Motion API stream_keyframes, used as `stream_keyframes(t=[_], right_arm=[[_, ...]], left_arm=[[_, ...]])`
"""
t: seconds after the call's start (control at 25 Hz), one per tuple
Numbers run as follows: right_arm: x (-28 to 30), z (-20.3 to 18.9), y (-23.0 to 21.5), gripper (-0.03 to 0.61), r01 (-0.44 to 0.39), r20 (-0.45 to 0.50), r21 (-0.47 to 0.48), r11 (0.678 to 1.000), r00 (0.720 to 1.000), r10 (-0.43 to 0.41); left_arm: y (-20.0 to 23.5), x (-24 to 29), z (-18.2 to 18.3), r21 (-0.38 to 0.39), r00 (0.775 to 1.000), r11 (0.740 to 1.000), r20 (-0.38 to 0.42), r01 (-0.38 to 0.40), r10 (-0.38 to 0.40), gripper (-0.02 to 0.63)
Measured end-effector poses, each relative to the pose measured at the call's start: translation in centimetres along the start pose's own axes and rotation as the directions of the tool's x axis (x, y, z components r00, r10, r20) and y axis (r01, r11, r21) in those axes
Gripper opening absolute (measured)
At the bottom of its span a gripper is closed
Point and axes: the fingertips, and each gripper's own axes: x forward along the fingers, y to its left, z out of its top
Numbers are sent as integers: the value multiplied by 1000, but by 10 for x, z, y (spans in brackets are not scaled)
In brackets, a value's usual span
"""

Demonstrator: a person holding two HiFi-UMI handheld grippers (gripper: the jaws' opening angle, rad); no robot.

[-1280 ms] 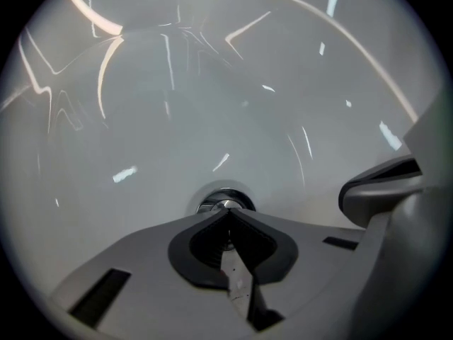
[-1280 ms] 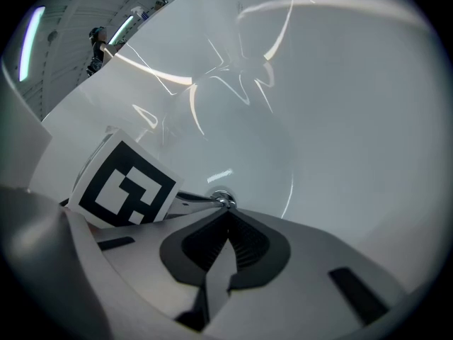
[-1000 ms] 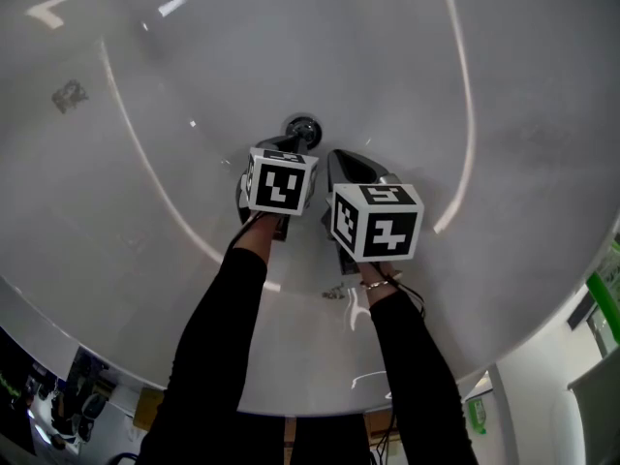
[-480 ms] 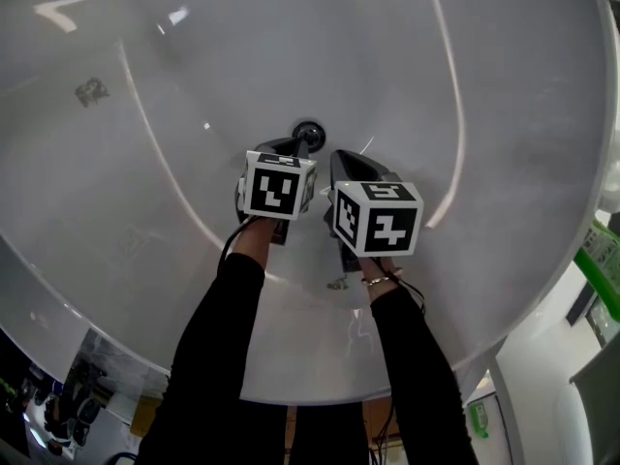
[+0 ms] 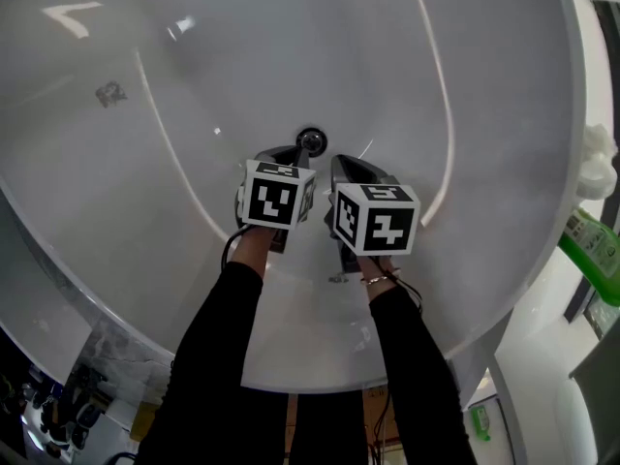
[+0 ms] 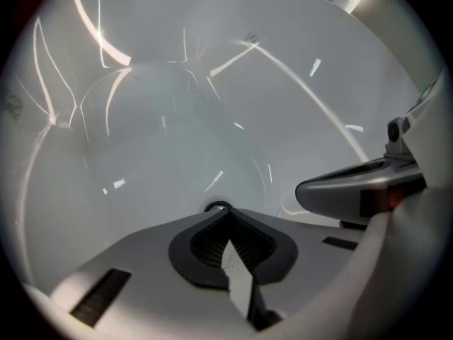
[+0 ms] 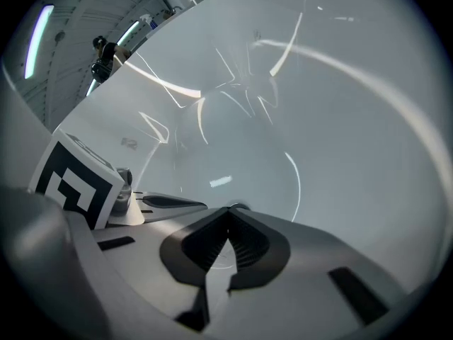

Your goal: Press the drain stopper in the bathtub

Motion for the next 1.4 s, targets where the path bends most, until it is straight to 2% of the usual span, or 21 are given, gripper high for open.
stream_keyframes(t=[0.72, 1.4], right_arm=[[-34, 11, 23, 2, -4, 36, -7, 1000, 999, 4], [-86, 15, 43, 2, -7, 85, -13, 1000, 996, 8]], left_arm=[[-20, -48, 17, 20, 999, 999, 36, 34, -35, 8], [-49, -121, 34, 42, 989, 997, 126, 72, -77, 8]])
